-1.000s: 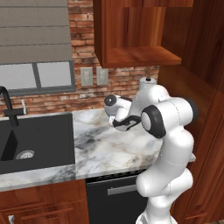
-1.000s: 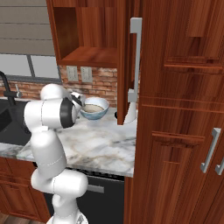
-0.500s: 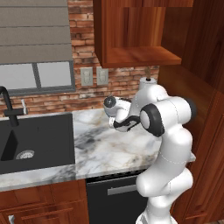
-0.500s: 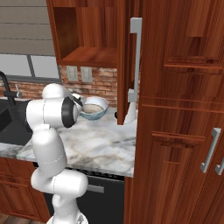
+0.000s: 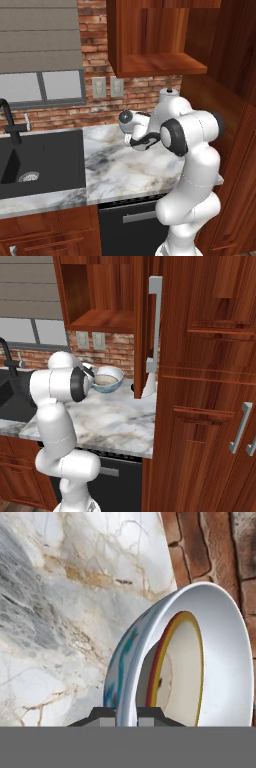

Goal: Pick up the bowls on the counter and stack them on top of one another in the open cabinet. Place the smaller bowl on top of the larger bowl.

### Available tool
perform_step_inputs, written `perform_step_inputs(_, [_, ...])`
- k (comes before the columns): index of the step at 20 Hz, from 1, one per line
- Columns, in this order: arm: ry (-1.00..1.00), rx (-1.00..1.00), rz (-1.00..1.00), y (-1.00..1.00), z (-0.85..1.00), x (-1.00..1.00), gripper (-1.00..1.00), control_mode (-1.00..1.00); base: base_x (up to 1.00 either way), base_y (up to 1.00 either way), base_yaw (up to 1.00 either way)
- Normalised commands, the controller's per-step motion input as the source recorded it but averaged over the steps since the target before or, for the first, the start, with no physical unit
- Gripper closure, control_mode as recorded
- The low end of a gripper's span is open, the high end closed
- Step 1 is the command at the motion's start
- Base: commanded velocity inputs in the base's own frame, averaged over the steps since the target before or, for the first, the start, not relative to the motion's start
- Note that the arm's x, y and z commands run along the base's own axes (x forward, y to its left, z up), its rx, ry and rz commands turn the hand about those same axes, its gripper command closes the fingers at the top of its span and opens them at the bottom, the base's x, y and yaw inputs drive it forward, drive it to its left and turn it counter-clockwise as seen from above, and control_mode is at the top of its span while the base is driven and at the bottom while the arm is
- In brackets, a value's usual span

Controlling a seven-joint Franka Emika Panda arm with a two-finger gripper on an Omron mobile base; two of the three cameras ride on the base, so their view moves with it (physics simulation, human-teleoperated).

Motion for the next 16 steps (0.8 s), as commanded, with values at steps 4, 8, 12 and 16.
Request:
perform_step_inputs(4, [-0.07,0.0,0.0,0.0,0.1,-0.2,1.0,-1.0,0.0,0.0,0.0])
perform_step_inputs(8, [-0.1,0.0,-0.01,0.0,0.23,-0.35,1.0,-1.0,0.0,0.0,0.0])
perform_step_inputs(12, [-0.11,0.0,-0.02,0.0,0.25,-0.45,1.0,-1.0,0.0,0.0,0.0])
perform_step_inputs(16, [-0.07,0.0,-0.02,0.0,0.27,-0.5,1.0,-1.0,0.0,0.0,0.0])
